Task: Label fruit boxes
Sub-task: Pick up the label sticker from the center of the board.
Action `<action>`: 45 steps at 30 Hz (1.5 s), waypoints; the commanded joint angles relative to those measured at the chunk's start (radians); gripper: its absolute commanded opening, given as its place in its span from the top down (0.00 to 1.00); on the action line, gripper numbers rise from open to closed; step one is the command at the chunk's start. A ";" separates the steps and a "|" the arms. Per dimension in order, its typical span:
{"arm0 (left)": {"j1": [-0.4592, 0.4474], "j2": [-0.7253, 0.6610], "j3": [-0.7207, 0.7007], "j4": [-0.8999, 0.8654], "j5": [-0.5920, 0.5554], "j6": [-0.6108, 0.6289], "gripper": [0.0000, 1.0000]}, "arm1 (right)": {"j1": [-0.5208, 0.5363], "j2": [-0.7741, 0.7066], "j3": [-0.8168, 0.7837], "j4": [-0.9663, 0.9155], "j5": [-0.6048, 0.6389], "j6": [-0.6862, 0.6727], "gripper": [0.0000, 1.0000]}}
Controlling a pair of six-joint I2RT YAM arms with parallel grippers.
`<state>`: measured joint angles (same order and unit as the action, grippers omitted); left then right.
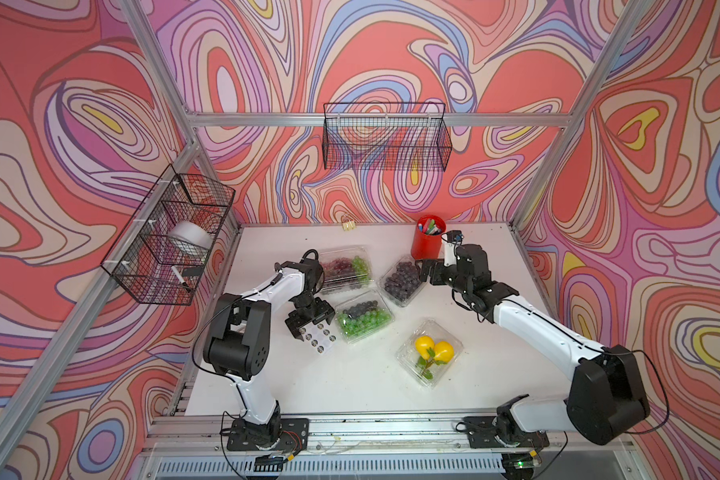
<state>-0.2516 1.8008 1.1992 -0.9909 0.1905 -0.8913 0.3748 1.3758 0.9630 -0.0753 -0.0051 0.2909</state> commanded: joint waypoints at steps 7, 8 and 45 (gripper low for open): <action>-0.005 0.071 -0.013 0.013 -0.028 -0.032 0.10 | 0.010 -0.041 -0.017 -0.025 0.037 0.007 0.02; -0.005 0.072 -0.024 0.022 -0.038 -0.032 0.10 | 0.009 -0.041 -0.017 -0.025 0.036 0.006 0.02; -0.007 -0.150 -0.185 0.059 -0.159 0.046 0.78 | 0.022 -0.076 -0.017 -0.009 0.027 0.010 0.02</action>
<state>-0.2565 1.6672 1.0336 -0.9043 0.0540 -0.8520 0.3897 1.3258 0.9497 -0.0834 0.0257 0.3016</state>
